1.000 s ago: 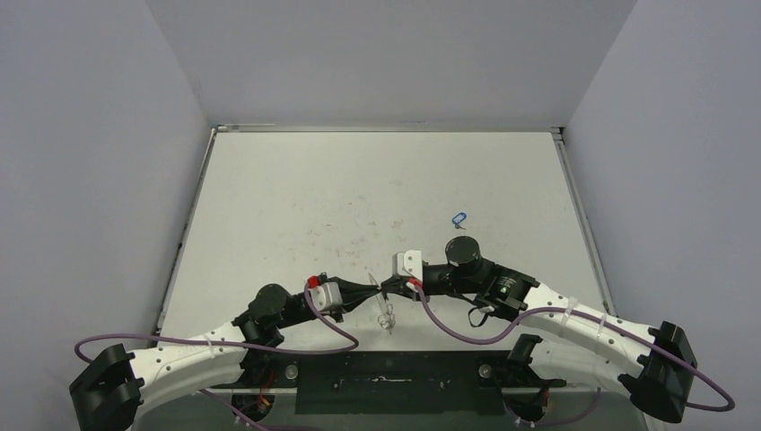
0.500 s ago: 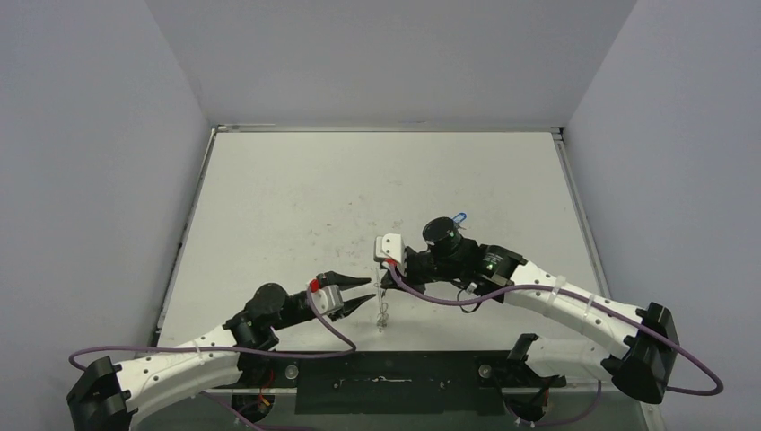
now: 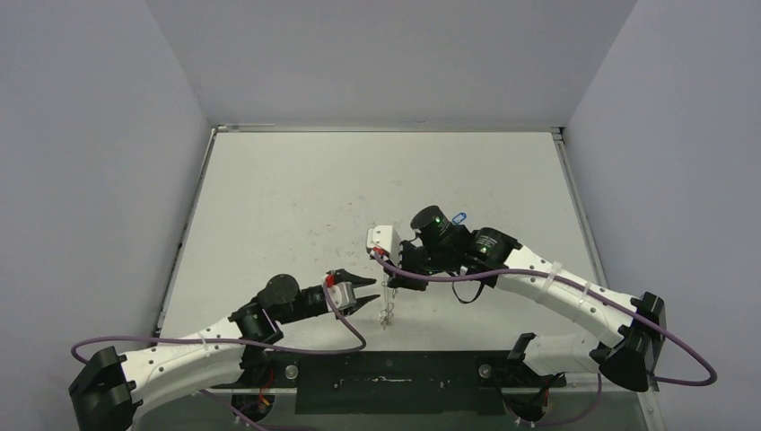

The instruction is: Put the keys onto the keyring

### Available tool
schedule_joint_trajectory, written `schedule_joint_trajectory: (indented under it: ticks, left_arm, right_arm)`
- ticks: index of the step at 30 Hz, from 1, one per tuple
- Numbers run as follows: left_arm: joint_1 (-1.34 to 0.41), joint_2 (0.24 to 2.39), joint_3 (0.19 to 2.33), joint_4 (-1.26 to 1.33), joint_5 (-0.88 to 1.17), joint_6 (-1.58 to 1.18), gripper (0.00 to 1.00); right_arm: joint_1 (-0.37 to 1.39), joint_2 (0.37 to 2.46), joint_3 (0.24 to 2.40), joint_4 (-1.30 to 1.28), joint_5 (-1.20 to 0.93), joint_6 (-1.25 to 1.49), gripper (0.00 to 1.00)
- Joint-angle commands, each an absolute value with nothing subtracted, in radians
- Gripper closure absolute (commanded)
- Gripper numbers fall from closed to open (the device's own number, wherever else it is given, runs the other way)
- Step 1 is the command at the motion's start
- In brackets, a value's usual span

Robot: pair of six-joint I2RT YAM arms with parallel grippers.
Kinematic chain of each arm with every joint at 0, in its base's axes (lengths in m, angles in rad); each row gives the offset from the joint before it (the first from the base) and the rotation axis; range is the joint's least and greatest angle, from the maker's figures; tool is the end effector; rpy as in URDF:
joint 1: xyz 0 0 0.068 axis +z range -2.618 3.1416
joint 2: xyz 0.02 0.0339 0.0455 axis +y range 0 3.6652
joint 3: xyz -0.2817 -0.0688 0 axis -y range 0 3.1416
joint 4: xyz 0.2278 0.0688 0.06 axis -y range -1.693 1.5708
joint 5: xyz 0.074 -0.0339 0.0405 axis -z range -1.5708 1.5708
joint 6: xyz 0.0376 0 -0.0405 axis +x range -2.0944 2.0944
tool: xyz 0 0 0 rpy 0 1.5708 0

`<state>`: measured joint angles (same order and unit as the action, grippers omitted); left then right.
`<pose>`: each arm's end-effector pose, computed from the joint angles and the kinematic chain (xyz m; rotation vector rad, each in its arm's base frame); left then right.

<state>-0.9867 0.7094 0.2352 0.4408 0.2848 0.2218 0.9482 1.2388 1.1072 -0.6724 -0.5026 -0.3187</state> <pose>0.0719 -0.1279 0.2427 1.1252 1.2273 -0.8146 0.1230 0.2024 0.3324 -1.6323 1.7998 0.8918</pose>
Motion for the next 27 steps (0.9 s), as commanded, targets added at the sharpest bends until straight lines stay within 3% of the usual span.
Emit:
schedule_joint_trajectory:
  ticks: [1,7,15,23,27]
  left_arm:
    - [-0.989,0.747,0.304,0.512,0.335,0.208,0.69]
    - [-0.991,0.788,0.316,0.554,0.343,0.205,0.69]
    - [-0.99,0.837,0.325,0.594,0.39,0.205,0.81]
    - [-0.989,0.851,0.337,0.597,0.396,0.208,0.83]
    - [-0.989,0.848,0.336,0.597,0.39,0.204,0.93]
  right_arm:
    - [0.967,1.24,1.158,-0.672,-0.514,-0.293,1.0]
    - [0.982,1.251,1.163,-0.673,-0.509,-0.285,1.0]
    - [0.993,1.249,1.164,-0.668,-0.5,-0.285,1.0]
    - [1.001,1.255,1.169,-0.67,-0.492,-0.284,1.0]
    - [1.004,1.256,1.169,-0.673,-0.487,-0.29,1.0]
